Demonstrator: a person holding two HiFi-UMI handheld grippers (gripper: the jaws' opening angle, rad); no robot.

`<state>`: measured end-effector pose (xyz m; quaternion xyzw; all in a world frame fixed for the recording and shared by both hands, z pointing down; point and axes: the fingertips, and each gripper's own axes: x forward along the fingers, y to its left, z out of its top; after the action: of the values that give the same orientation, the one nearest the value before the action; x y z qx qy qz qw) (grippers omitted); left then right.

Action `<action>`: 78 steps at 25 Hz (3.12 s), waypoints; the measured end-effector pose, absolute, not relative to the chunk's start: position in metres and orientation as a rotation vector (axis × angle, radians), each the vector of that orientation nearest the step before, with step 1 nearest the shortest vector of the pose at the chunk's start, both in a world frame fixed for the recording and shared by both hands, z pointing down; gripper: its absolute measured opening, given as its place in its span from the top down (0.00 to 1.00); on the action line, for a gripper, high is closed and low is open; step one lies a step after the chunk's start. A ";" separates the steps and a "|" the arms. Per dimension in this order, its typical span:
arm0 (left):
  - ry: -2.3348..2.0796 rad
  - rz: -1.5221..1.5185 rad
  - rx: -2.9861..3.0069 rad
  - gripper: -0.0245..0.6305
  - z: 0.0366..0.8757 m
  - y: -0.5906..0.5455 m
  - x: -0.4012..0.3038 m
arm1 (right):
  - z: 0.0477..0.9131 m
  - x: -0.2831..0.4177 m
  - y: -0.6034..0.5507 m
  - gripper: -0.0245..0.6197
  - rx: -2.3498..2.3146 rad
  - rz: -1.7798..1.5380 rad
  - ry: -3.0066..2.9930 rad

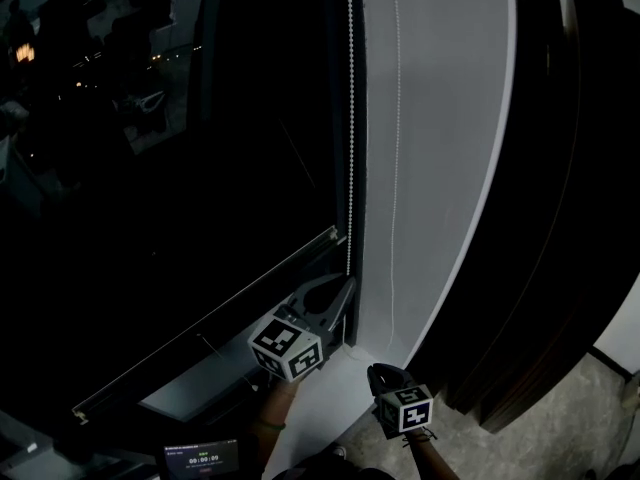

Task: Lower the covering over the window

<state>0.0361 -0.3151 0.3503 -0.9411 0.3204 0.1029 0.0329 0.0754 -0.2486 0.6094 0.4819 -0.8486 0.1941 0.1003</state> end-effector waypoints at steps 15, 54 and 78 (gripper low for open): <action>1.068 -0.139 -3.162 0.96 0.535 -0.290 0.055 | 0.271 0.063 -0.308 0.81 1.281 -0.111 -3.052; 1.017 0.321 -2.975 0.94 0.398 -0.277 0.005 | 0.487 0.050 -0.312 0.93 1.441 0.382 -2.791; 0.813 0.413 -2.886 0.93 0.297 -0.286 0.064 | 0.639 0.035 -0.254 0.93 1.316 0.705 -2.531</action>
<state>0.0644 -0.2865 0.2967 -0.9520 0.2681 0.1363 0.0573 0.0348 -0.2535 0.6394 0.4456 -0.8569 0.2387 0.1012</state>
